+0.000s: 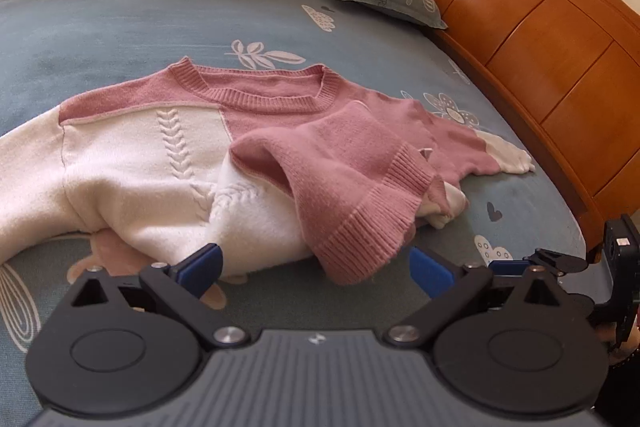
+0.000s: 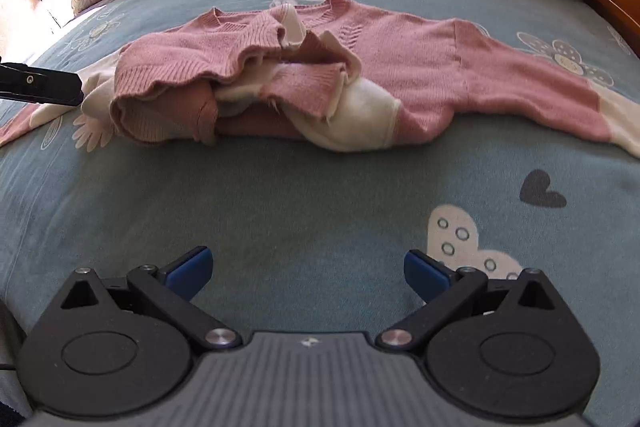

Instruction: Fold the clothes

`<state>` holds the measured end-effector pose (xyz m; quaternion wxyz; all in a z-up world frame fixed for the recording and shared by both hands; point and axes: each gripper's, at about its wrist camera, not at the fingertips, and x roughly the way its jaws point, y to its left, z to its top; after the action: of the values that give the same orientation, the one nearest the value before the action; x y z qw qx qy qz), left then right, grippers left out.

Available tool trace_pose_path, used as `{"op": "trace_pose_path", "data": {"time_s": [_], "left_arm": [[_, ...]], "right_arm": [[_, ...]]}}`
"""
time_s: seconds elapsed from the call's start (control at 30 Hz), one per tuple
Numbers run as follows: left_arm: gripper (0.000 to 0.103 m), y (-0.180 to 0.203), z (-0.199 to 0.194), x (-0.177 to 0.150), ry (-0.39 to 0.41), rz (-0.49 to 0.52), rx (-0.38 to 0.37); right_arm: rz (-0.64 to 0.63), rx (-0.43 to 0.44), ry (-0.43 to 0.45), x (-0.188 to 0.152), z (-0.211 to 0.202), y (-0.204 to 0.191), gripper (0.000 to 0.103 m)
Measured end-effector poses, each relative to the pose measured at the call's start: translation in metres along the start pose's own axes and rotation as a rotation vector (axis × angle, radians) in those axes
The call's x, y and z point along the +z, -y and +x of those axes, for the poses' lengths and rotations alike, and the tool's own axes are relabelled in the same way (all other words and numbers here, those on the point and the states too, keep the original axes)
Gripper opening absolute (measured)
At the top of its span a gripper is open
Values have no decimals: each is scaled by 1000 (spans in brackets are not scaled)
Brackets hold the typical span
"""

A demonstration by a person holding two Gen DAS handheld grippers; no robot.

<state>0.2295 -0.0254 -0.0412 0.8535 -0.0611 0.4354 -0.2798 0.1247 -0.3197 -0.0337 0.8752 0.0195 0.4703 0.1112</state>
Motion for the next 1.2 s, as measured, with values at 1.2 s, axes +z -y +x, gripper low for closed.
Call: {"op": "trace_pose_path", "data": {"time_s": [1.2], "left_arm": [[98, -12, 7, -10, 153, 138, 430]], "right_arm": [[-44, -120, 89, -34, -1, -24, 103]]}}
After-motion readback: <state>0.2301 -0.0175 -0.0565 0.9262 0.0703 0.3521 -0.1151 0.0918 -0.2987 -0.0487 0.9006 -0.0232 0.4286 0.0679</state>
